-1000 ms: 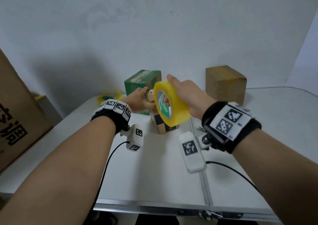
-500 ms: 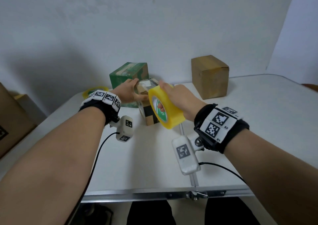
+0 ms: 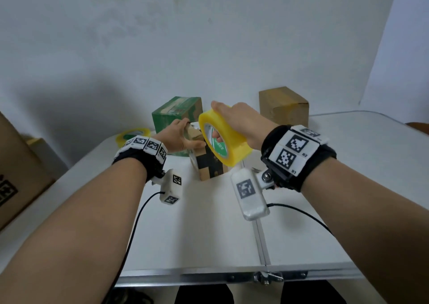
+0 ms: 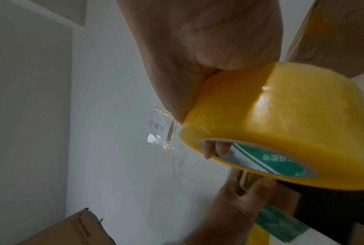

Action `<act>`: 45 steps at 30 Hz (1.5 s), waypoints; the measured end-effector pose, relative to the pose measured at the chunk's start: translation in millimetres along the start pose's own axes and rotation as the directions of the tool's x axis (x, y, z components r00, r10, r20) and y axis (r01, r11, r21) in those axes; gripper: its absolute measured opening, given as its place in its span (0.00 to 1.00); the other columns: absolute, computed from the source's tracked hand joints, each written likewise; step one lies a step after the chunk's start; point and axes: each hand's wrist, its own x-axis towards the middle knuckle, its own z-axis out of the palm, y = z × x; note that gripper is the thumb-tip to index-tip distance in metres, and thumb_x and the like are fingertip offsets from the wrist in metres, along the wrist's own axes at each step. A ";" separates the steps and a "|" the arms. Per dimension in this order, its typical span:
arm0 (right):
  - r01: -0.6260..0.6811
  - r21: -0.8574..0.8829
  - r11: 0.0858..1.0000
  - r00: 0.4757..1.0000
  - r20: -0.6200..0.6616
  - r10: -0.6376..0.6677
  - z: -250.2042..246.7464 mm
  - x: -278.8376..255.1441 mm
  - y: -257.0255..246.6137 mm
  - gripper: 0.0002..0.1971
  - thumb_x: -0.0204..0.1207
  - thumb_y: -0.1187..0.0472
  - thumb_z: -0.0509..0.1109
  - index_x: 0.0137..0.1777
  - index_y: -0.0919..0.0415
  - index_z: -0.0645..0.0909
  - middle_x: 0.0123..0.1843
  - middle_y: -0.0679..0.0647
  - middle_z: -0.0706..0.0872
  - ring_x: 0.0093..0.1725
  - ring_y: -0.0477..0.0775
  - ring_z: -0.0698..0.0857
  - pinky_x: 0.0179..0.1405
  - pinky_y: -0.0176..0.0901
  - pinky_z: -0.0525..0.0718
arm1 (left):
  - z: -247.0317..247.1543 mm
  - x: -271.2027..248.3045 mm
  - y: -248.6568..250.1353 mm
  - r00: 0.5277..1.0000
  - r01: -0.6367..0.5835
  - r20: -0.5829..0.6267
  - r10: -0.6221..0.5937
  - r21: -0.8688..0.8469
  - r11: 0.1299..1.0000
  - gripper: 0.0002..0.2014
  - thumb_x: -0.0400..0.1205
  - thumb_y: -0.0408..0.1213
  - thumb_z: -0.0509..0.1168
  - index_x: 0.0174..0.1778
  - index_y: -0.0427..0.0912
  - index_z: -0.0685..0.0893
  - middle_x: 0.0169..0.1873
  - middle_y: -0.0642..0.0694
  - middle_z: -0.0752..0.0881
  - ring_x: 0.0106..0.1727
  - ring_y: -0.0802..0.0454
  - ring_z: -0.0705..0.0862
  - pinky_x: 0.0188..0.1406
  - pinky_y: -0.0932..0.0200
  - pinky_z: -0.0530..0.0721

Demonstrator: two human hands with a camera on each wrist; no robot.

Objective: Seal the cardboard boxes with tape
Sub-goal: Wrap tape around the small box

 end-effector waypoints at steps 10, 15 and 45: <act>-0.117 -0.002 0.993 0.992 -0.047 0.117 7.7 -25.6 53.2 0.24 0.85 0.41 0.59 0.37 0.60 0.80 0.25 0.48 0.85 0.23 0.42 0.83 0.31 0.34 0.77 | -2.9 -0.8 1.2 0.999 0.031 0.018 -0.032 0.059 0.998 0.55 0.69 0.70 0.67 0.85 0.41 0.56 0.79 0.40 0.65 0.77 0.41 0.69 0.76 0.44 0.70; -0.119 -0.043 0.992 0.991 -0.073 0.116 7.5 -24.1 59.1 0.23 0.85 0.40 0.58 0.36 0.58 0.73 0.30 0.49 0.81 0.32 0.43 0.80 0.41 0.39 0.77 | -3.3 -0.2 5.3 0.999 0.034 0.030 -0.036 0.075 0.997 0.56 0.69 0.72 0.66 0.85 0.41 0.54 0.81 0.41 0.62 0.78 0.42 0.68 0.77 0.45 0.69; -0.202 0.078 0.976 0.979 0.011 0.202 16.2 -0.5 90.5 0.23 0.85 0.42 0.59 0.35 0.59 0.78 0.19 0.46 0.83 0.17 0.40 0.81 0.15 0.25 0.73 | 1.7 -17.3 10.8 0.936 -0.351 0.030 0.351 0.169 0.921 0.29 0.84 0.59 0.56 0.82 0.66 0.57 0.83 0.61 0.57 0.85 0.50 0.54 0.82 0.41 0.59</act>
